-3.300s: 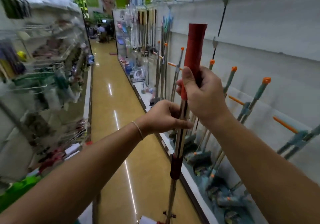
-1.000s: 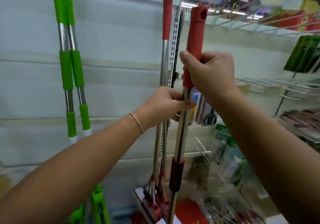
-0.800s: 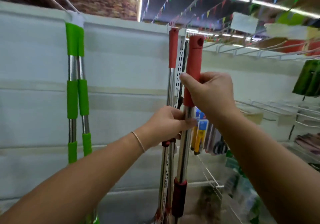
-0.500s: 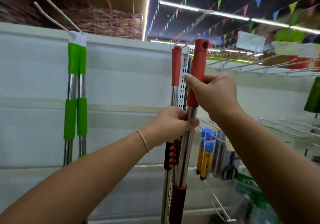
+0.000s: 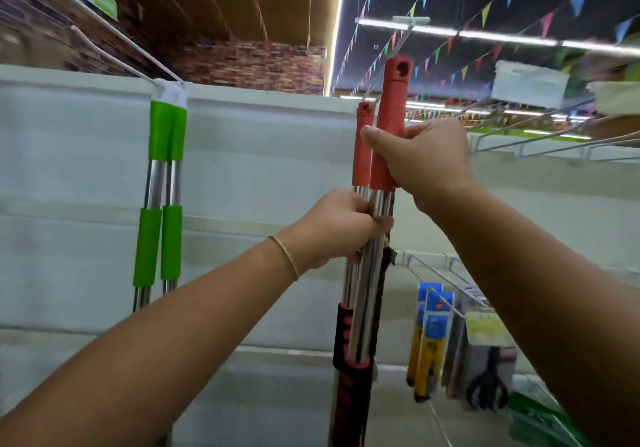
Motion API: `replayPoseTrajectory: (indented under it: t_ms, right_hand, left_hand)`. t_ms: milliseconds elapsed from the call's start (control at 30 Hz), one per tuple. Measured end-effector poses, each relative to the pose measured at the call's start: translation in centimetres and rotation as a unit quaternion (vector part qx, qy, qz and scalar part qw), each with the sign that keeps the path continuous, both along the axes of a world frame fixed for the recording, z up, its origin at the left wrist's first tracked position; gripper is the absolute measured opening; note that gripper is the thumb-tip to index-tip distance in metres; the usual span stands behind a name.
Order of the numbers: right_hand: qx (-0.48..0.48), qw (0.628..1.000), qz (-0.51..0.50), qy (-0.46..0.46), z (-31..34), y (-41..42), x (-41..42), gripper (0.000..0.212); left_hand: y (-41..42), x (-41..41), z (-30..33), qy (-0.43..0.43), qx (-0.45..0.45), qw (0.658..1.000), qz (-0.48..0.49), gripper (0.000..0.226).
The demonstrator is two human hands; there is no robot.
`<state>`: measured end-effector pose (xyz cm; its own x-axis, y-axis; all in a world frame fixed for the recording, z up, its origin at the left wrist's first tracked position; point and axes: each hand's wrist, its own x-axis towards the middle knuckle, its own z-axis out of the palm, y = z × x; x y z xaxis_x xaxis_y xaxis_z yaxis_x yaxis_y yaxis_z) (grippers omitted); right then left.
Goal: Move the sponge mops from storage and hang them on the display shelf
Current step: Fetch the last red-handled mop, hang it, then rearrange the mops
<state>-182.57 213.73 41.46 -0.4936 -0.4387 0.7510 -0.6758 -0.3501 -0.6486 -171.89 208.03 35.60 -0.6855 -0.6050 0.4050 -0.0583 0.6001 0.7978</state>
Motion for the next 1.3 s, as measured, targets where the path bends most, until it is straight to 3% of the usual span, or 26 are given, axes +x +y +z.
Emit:
replayPoseTrajectory:
  t_ms: [367,867,1133,1300]
  right_hand:
    - [0.027,0.999,0.012,0.014,-0.8,-2.7,-1.7,0.037]
    - [0.137,0.988,-0.073,0.002,0.5,-9.8,-4.7,0.044]
    - [0.111,0.987,-0.117,0.009,-0.1,-11.1,-4.8,0.046]
    - [0.073,0.991,-0.113,-0.020,-3.0,-11.4,-3.9,0.036]
  left_hand:
    - [-2.6,-1.6,-0.9,-0.017,0.008,1.000,0.014,0.017]
    - [-7.8,-5.6,-1.9,0.016,0.035,0.995,0.090,0.025]
    - [-8.8,-6.1,-2.6,0.026,0.018,0.992,0.119,0.039]
    - [-8.5,-6.3,-4.2,0.012,-0.015,0.993,0.114,0.040]
